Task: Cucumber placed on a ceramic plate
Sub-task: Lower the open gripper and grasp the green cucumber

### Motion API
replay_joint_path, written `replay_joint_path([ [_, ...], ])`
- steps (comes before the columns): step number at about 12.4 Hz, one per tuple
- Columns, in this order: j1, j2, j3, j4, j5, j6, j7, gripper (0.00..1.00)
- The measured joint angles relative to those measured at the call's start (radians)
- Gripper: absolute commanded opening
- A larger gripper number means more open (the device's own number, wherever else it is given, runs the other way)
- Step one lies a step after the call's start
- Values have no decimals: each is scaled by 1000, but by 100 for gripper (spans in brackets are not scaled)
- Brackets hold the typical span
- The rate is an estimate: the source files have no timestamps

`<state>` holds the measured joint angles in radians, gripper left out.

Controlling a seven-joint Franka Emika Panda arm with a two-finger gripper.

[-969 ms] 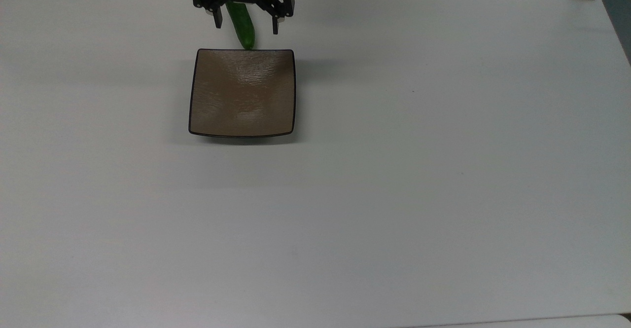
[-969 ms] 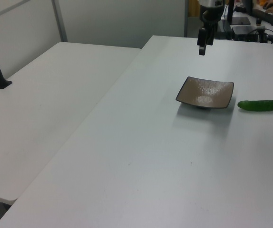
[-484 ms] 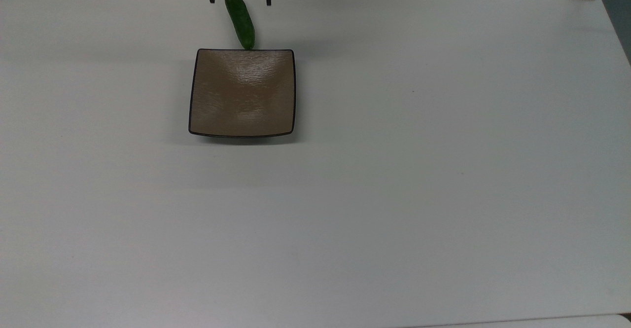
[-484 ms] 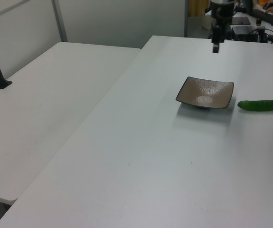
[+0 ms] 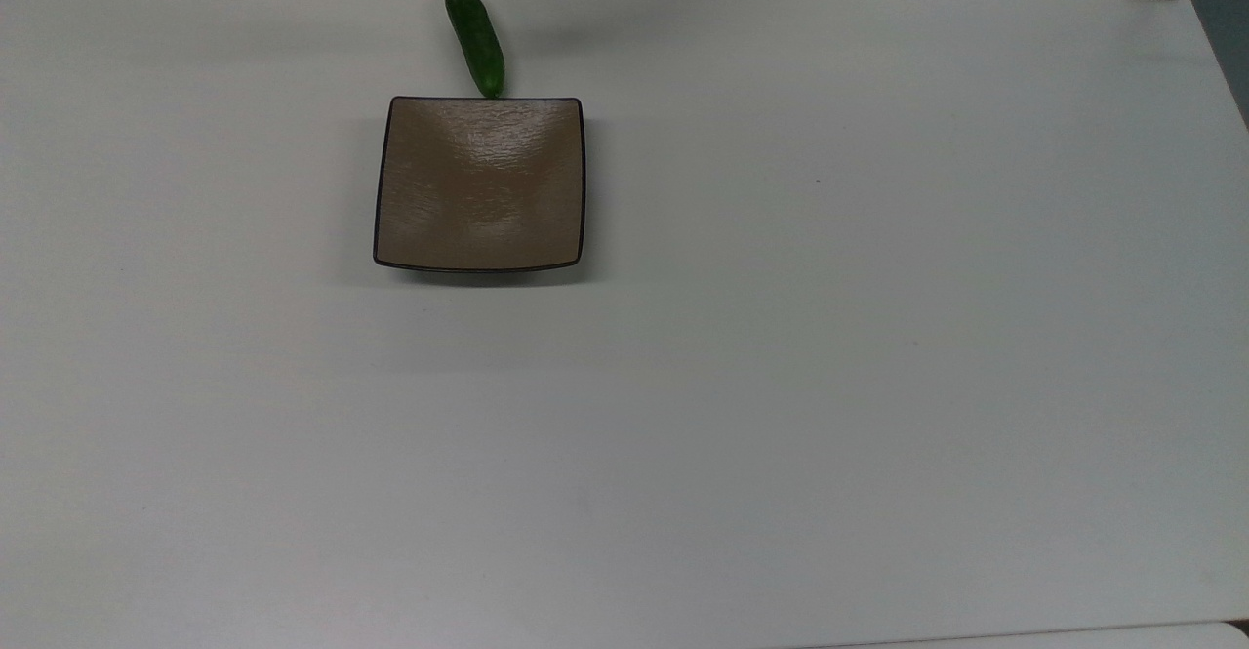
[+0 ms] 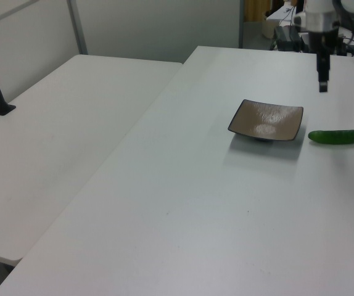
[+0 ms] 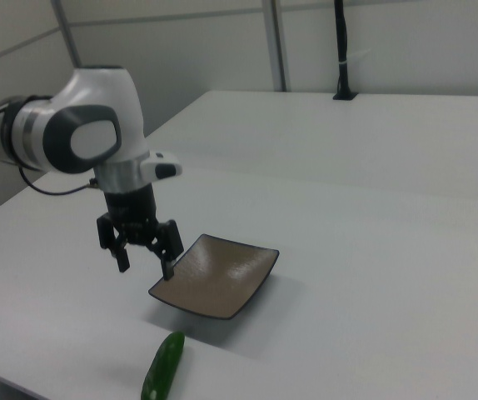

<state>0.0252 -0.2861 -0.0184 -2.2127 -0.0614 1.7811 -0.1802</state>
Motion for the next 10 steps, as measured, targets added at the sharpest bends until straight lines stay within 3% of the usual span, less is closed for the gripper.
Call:
replay_joint_path([
  [6,-25,6,-2,-214,-35,202,-7,100],
  [10,-27,79,-3,-277,-84,306,-7,100],
])
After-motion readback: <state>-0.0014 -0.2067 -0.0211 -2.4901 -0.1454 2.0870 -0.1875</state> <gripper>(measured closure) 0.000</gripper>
